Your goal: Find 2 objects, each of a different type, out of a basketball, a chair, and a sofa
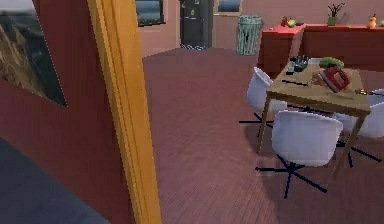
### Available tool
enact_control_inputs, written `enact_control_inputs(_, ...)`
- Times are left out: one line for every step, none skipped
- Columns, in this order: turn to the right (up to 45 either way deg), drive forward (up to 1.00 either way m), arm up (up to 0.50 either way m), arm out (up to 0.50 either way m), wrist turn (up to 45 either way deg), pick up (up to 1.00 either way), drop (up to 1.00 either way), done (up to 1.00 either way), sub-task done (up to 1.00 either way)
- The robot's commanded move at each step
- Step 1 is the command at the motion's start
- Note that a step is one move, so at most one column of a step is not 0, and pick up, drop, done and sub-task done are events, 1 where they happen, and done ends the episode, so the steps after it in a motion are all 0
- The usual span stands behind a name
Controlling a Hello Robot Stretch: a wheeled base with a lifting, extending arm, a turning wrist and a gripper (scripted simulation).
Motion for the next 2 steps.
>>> enact_control_inputs(30.0,0.00,0.00,0.00,0.0,0.00,0.00,0.00,0.00)
enact_control_inputs(0.0,0.30,0.00,0.00,0.0,0.00,0.00,0.00,0.00)
